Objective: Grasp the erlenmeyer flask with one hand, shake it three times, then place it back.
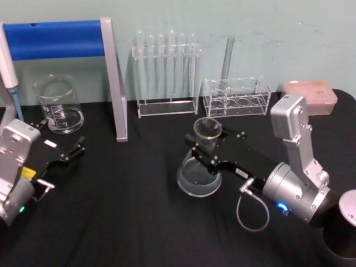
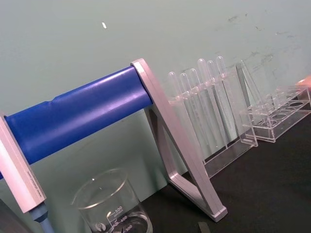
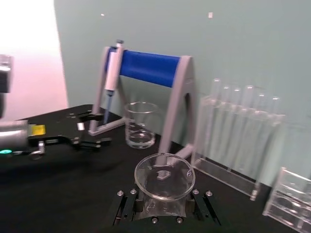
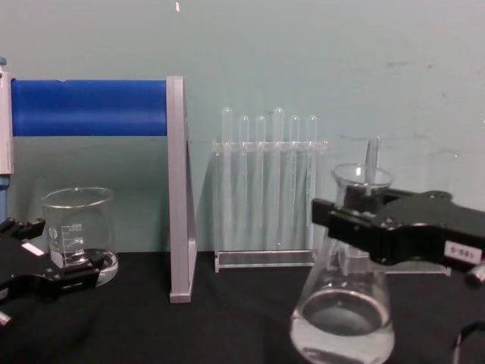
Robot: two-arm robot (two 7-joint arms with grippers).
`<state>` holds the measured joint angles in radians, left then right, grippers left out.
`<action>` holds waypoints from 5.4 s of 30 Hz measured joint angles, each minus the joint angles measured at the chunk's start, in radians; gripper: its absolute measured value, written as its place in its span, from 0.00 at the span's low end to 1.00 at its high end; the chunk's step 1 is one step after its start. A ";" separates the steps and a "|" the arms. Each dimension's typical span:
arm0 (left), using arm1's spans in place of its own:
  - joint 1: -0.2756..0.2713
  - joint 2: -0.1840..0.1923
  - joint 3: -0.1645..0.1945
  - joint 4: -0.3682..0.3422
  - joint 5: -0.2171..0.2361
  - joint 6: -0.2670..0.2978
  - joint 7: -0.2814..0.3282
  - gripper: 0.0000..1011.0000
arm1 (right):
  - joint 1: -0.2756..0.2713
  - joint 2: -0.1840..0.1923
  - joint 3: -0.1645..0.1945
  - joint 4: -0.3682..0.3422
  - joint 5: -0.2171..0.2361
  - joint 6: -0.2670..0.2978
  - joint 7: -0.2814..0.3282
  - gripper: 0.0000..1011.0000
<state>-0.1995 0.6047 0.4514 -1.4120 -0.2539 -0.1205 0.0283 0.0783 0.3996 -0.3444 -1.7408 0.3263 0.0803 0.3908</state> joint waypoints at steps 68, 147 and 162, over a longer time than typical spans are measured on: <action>0.000 0.000 0.000 0.000 0.000 0.000 0.000 0.99 | 0.048 -0.033 0.140 0.119 -0.038 -0.007 -0.135 0.44; 0.000 0.000 0.000 0.000 0.000 0.000 0.000 0.99 | 0.040 -0.013 0.091 0.084 -0.018 -0.012 -0.112 0.44; 0.000 0.000 0.000 0.000 0.000 0.000 0.000 0.99 | 0.050 -0.036 0.149 0.122 -0.048 -0.012 -0.138 0.44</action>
<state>-0.1995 0.6047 0.4514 -1.4120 -0.2539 -0.1205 0.0283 0.1284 0.3635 -0.1957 -1.6186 0.2778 0.0685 0.2532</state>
